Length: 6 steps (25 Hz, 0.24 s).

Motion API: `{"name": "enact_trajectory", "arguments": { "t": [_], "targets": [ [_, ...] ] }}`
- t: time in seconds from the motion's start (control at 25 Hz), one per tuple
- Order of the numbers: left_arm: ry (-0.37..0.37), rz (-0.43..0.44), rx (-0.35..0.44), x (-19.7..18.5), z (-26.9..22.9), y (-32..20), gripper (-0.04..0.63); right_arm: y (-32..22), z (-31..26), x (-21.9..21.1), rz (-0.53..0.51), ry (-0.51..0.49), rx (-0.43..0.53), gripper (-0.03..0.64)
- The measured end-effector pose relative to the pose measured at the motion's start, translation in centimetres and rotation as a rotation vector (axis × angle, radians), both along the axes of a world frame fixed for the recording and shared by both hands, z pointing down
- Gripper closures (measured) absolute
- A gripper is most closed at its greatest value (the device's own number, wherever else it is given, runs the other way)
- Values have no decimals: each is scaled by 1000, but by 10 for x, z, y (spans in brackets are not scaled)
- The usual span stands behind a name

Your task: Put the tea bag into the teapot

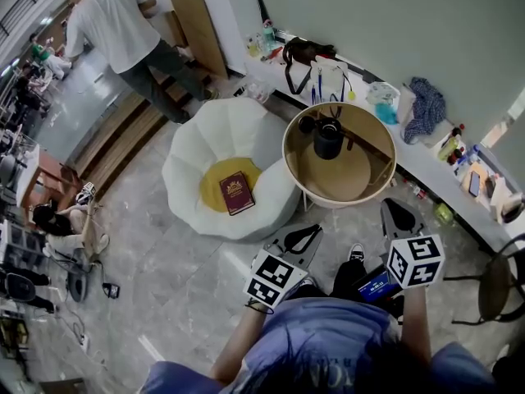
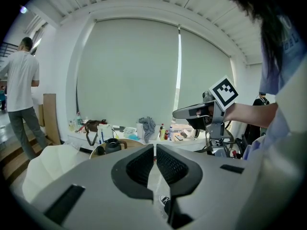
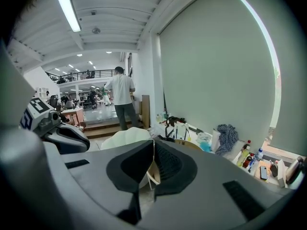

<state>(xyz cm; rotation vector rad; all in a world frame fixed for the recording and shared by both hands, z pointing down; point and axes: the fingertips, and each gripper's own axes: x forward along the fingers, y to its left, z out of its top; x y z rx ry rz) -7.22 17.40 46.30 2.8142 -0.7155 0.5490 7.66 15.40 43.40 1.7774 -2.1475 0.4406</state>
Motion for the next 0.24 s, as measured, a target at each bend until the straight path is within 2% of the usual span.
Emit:
{"name": "enact_trajectory", "arguments": {
  "t": [0.24],
  "targets": [
    [4, -11, -2, -2, -3, -6, 576, -1, -2, 0, -2, 2, -2, 592]
  ]
}}
